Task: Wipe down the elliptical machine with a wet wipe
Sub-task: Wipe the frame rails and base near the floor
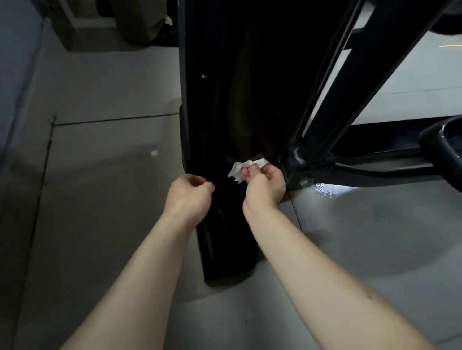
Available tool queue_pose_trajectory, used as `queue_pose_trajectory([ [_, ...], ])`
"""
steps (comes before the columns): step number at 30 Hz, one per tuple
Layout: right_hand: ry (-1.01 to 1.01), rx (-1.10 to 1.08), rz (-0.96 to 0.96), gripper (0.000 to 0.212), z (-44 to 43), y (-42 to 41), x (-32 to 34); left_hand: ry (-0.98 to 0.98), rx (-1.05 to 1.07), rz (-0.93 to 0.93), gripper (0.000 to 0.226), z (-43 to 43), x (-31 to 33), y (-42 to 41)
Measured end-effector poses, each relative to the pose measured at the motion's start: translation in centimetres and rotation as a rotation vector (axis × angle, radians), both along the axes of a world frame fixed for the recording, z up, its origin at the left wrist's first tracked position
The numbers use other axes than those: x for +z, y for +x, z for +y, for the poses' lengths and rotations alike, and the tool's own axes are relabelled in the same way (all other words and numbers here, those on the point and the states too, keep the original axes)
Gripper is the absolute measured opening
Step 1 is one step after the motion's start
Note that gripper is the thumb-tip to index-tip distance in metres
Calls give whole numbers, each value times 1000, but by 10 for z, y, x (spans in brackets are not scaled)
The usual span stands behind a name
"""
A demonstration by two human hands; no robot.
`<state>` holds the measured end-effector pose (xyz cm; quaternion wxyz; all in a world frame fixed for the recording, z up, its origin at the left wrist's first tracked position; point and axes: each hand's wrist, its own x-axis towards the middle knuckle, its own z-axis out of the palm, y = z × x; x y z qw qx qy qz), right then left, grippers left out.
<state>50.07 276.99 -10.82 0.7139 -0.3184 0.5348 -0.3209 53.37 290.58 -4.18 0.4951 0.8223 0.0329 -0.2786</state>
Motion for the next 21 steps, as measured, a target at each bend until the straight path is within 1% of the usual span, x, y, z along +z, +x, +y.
queue_pose_trajectory([
  [3,22,-45,54,21,-5,-4,-26,29,-26,32,7,1,-2,-1],
  [5,-19,-62,110,17,-12,-7,-49,32,-18,39,6,5,-3,-2],
  [8,-82,-85,113,14,-26,-10,-59,52,-6,35,7,11,-8,-1],
  [9,-98,-85,95,17,-29,-10,-56,59,-6,34,8,13,-9,-1],
  [11,-114,-60,1,23,-29,-9,-49,66,-13,28,10,15,-9,1],
  [13,-158,3,21,27,-26,-12,-52,71,-25,31,13,14,-8,2],
  [14,-150,30,25,28,-31,-15,-64,73,-29,31,14,13,-8,1],
  [15,-143,9,23,27,-46,-17,-90,76,-35,28,16,13,-9,0],
  [16,-168,-24,45,21,-73,-16,-137,82,-45,24,17,13,-11,-1],
  [17,-216,-76,180,12,-97,-17,-166,90,-53,22,19,13,-13,-3],
  [18,-207,-131,261,6,-113,-23,-171,97,-64,21,20,14,-15,-4],
  [19,-148,-158,264,8,-119,-32,-158,100,-79,20,20,15,-17,-5],
  [20,-115,-123,312,19,-119,-42,-128,107,-95,19,20,17,-19,-6],
  [21,-135,-51,321,28,-111,-49,-98,121,-110,12,19,19,-20,-8],
])
